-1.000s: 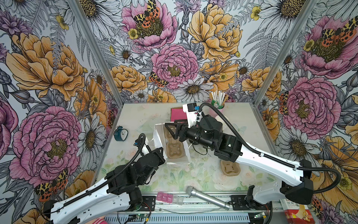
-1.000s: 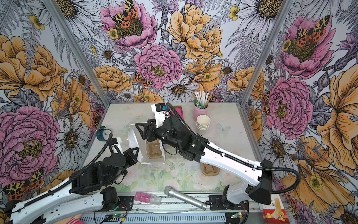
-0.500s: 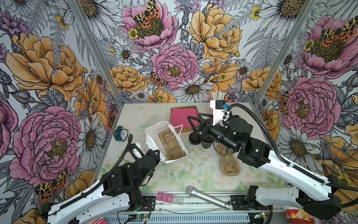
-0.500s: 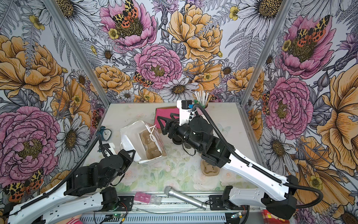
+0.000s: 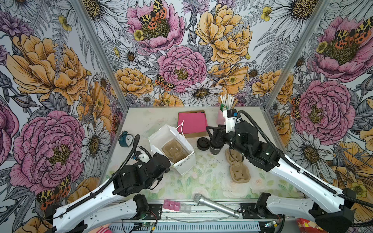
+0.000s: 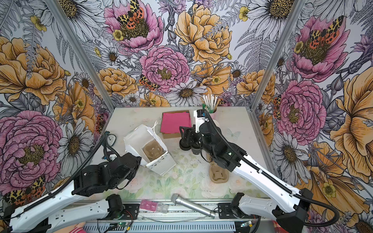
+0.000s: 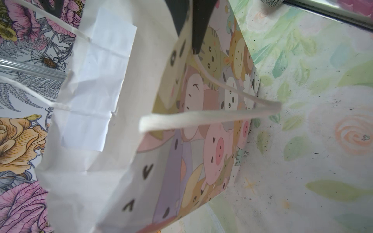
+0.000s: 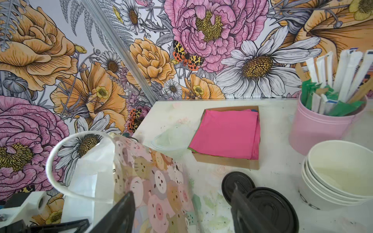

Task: Pack a coffee takeout order
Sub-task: Place the takeout bag at the center of the table.

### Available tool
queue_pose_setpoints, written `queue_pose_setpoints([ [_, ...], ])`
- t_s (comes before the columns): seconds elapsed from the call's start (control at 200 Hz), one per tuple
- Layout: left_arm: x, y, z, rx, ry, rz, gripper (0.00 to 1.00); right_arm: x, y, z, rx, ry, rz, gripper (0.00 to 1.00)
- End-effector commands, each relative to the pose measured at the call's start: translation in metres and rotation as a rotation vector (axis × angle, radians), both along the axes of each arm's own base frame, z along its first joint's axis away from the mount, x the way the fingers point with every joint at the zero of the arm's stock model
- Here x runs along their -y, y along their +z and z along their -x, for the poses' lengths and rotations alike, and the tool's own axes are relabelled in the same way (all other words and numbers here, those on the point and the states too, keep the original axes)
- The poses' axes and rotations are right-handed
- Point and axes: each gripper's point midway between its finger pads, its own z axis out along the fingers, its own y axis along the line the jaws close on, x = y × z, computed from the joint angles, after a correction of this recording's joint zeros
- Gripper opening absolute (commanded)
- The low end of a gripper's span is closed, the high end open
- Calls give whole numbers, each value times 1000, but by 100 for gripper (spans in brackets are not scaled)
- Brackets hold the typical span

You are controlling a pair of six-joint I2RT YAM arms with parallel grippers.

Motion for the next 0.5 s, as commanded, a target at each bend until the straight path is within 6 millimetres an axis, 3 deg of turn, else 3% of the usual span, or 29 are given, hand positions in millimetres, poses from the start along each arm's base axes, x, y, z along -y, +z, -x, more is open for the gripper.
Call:
queue_pose_setpoints([
  [0.0, -6, -8, 3, -27, 35, 25, 13, 3, -3, 3, -10, 19, 9, 76],
  [0.295, -13, -2, -1, -10, 46, 12, 51, -6, -16, -1, -46, 48, 20, 76],
  [0.495, -17, 27, -9, 72, 5, -56, 68, 3, -18, -10, -54, 23, 23, 76],
])
